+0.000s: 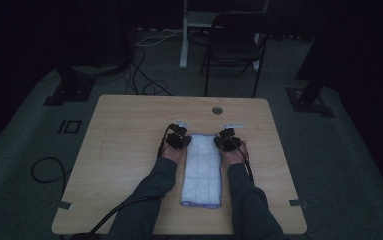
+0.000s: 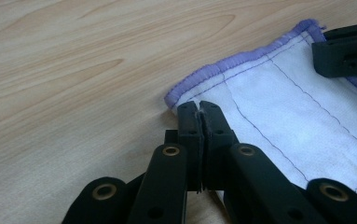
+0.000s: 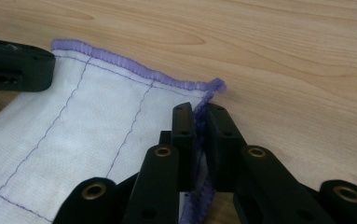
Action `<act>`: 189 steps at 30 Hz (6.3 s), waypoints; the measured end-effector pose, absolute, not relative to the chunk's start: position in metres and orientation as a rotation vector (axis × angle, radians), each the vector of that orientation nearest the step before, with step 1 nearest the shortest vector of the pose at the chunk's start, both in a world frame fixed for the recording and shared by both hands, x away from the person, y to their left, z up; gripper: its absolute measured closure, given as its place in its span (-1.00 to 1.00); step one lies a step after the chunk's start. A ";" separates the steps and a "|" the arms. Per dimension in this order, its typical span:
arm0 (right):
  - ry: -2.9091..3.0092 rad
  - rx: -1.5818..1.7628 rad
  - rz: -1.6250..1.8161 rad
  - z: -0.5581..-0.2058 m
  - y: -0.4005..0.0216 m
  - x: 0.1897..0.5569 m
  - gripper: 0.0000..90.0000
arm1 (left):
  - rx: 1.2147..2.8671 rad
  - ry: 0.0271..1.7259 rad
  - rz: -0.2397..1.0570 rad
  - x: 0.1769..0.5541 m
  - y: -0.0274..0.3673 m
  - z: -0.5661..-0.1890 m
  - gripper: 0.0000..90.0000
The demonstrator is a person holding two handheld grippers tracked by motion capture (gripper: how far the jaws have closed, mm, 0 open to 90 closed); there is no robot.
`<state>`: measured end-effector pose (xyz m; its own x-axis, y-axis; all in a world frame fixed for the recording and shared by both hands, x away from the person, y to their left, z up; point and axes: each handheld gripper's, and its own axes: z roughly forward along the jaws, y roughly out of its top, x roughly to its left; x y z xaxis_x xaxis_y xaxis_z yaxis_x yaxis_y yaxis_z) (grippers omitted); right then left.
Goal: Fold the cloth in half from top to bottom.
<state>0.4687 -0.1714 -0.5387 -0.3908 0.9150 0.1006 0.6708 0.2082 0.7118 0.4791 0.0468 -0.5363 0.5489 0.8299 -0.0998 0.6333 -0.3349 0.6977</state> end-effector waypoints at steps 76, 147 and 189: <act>2.048 1.394 1.189 -0.485 -0.183 0.458 0.86 | 1.948 1.058 0.416 0.469 0.055 -0.475 0.99; 2.023 1.226 1.359 -0.461 -0.191 0.382 0.86 | 1.848 0.917 0.392 0.388 0.077 -0.459 0.99; 2.017 1.214 1.416 -0.465 -0.191 0.351 0.87 | 1.838 0.885 0.365 0.350 0.083 -0.464 0.99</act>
